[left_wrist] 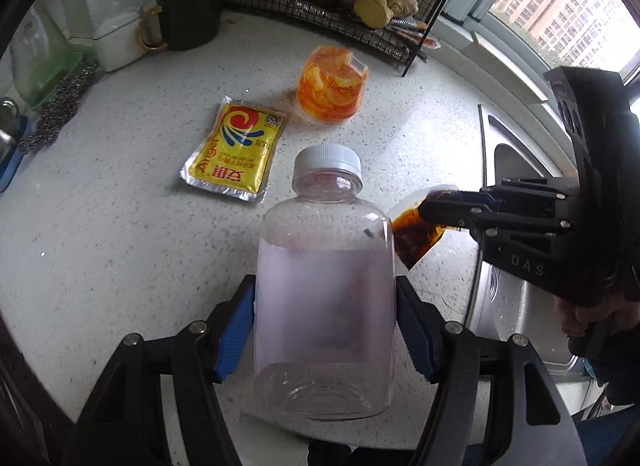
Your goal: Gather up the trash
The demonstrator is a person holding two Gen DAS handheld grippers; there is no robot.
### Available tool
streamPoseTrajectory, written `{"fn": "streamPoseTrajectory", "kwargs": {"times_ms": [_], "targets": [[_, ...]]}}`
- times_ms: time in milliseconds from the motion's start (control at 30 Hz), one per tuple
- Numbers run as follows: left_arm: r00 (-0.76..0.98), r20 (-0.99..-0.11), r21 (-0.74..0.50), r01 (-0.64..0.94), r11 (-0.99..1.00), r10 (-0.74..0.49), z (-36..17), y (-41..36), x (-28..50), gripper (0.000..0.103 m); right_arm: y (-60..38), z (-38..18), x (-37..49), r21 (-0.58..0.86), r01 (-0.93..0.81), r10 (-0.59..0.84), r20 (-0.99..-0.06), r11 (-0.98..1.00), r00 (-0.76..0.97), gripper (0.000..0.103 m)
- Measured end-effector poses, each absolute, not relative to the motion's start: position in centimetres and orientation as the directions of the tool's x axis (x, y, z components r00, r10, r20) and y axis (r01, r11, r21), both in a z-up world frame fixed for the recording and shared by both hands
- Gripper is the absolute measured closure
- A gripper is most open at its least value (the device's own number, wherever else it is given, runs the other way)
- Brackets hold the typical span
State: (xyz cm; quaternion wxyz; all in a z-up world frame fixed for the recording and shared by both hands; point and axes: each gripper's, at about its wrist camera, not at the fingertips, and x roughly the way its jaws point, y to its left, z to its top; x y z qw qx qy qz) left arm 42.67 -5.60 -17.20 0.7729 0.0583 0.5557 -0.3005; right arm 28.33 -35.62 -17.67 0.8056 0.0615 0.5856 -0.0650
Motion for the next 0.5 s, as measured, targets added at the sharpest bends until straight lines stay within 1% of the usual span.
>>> {"fn": "streamPoseTrajectory", "kwargs": {"times_ms": [300,500], "targets": [[0.279,-0.871,-0.22,0.514,0.829,-0.404,-13.8,-1.6,37.1,0.038,-30.1,-14.7,24.6,0.015,0.118,-0.03,-0.93,0.993,0.365,0.096],[0.334,-0.857,-0.198,0.489,0.849,-0.393,-12.6,1.7,32.5,0.038,-25.8,-13.6,21.1,0.0,0.08,-0.031,-0.923,0.997,0.384,0.096]]}}
